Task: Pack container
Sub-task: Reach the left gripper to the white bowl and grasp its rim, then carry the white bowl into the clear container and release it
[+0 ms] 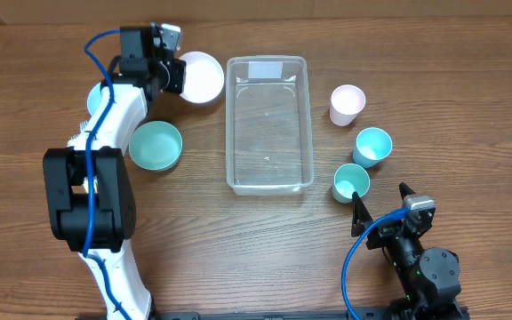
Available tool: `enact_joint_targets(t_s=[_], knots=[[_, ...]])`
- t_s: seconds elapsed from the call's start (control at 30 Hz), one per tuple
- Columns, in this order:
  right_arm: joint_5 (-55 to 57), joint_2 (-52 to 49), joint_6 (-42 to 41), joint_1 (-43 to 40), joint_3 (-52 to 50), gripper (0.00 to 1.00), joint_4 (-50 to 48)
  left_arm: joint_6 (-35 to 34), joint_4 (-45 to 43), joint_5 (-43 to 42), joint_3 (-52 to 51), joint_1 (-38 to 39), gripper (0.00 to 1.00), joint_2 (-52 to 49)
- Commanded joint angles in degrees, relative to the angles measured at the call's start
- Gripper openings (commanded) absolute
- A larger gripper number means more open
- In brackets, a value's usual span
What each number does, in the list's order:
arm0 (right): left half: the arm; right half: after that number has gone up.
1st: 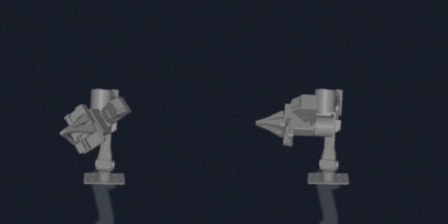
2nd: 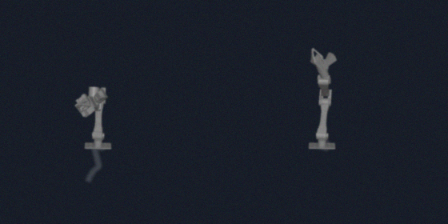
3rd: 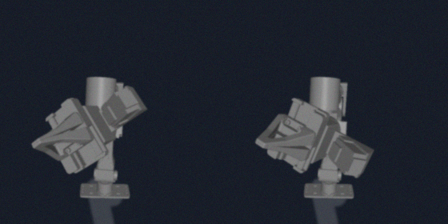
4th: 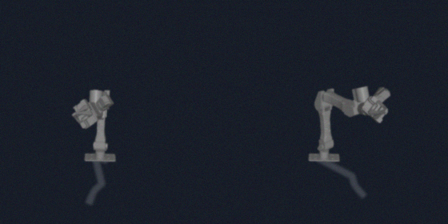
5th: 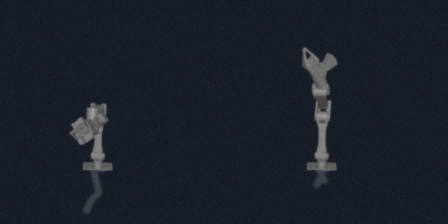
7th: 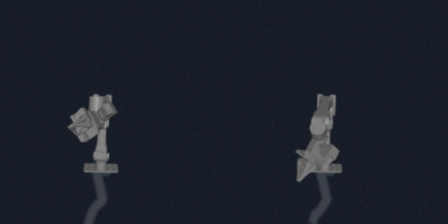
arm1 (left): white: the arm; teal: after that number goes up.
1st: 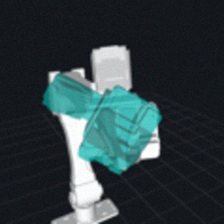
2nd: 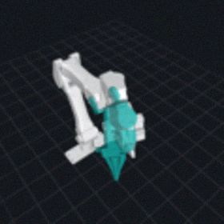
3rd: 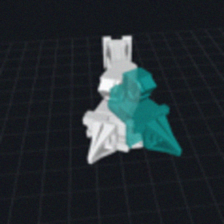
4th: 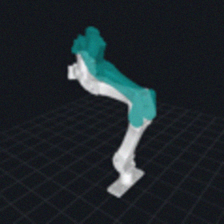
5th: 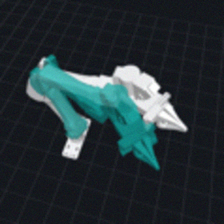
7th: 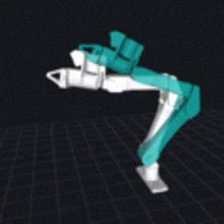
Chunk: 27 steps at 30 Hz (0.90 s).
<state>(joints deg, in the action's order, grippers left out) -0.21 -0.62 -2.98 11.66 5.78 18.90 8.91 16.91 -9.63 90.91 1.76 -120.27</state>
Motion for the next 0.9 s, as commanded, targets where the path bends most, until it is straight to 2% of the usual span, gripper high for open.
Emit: enact_joint_targets(t_s=[0.0,0.17,0.27,0.37,0.47,0.57,0.67,0.8,0.87], knots=[[-0.28,0.39,-0.02,0.00,-0.11,1.00,-0.35,-1.46,4.26,-0.61,6.08,-0.20,0.04,-0.90],[-0.28,0.39,-0.02,0.00,-0.11,1.00,-0.35,-4.90,13.22,-0.55,18.21,0.59,0.04,0.85],[-0.26,0.39,-0.02,0.00,-0.11,1.00,-0.35,-2.25,16.39,-2.40,21.59,3.58,0.04,3.10],[-0.28,0.39,-0.02,0.00,-0.11,1.00,-0.35,2.82,20.26,-6.62,21.75,9.14,0.04,4.15],[-0.28,0.39,-0.02,0.00,-0.11,1.00,-0.35,2.45,25.53,-4.63,21.68,16.68,0.04,3.34],[-0.28,0.39,-0.02,0.00,-0.11,1.00,-0.35,-1.27,25.77,8.20,21.51,21.51,0.04,1.88],[-0.28,0.39,-0.02,0.00,-0.11,1.00,-0.35,-5.55,25.29,11.61,21.51,23.41,0.04,-1.51],[-0.28,0.39,-0.02,0.00,-0.11,1.00,-0.35,-13.73,23.67,11.54,21.51,21.84,0.04,-5.88],[-0.28,0.39,-0.02,0.00,-0.11,1.00,-0.35,-14.05,22.86,11.54,21.51,21.64,0.04,-6.12]])
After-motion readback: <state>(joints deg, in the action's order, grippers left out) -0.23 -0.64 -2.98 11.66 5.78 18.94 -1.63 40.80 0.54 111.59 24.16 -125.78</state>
